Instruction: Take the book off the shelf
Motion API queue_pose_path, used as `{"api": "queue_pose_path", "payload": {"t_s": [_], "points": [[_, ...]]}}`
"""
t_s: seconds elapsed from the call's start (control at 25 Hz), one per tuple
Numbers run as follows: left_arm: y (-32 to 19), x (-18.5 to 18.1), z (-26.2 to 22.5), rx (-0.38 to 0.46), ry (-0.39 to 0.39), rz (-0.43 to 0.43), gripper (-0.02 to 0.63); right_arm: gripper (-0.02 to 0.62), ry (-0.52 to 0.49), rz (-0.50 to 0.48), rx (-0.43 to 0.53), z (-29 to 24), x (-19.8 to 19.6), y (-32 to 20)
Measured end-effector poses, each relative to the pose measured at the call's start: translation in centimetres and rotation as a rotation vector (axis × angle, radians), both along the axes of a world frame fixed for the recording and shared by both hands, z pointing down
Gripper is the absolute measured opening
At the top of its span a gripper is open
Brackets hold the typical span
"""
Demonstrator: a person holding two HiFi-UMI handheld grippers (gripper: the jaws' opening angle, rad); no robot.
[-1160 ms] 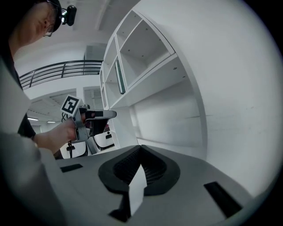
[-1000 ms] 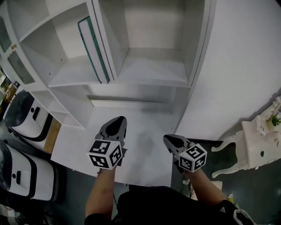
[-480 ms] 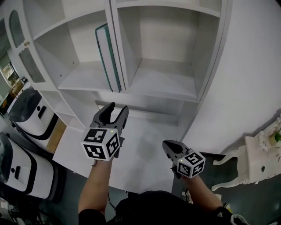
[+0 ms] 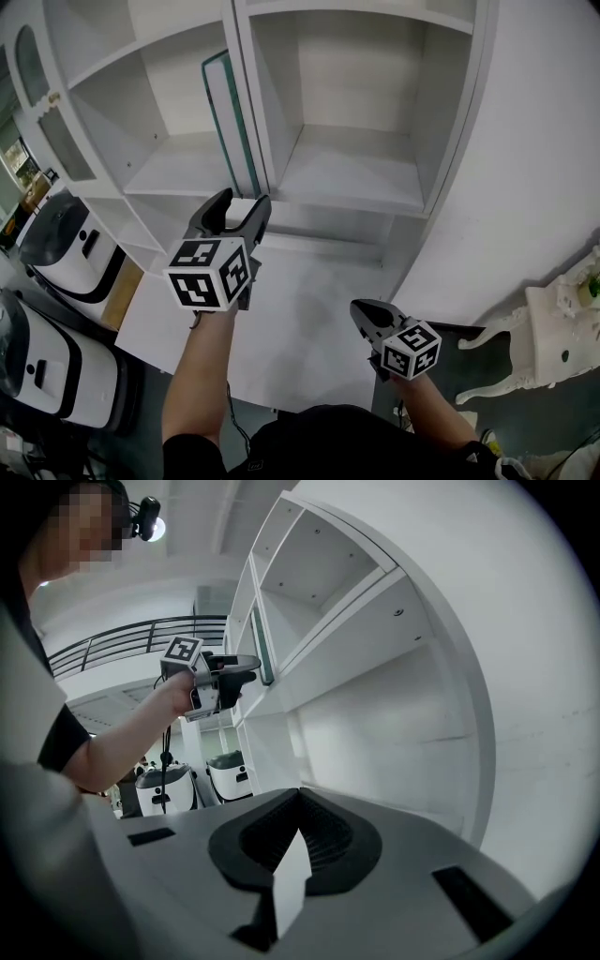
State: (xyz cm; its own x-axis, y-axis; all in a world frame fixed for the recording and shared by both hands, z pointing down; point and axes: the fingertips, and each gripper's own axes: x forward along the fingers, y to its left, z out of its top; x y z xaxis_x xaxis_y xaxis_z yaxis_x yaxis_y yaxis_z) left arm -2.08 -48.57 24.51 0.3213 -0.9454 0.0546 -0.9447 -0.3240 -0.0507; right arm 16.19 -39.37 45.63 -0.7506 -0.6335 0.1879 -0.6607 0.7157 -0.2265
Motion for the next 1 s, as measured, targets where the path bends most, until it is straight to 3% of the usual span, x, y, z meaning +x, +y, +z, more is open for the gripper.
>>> {"api": "queue_pose_path", "payload": {"t_s": [0.28, 0.88, 1.0], "points": [[-2.2, -0.8, -0.6, -0.005, -0.030, -0.022, 0.278, 0.014, -0.013, 0.015, 0.010, -0.5, -0.2, -0.4], [-3.8, -0.4, -1.1, 0.003, -0.017, -0.006, 0.276, 0.015, -0.007, 0.049, 0.013, -0.7, 0.8, -0.6], [-3.8, -0.1, -1.0, 0.003, -0.004, 0.024, 0.235, 0.015, -0.004, 0.045, 0.011, -0.8, 0.6, -0.2]]}}
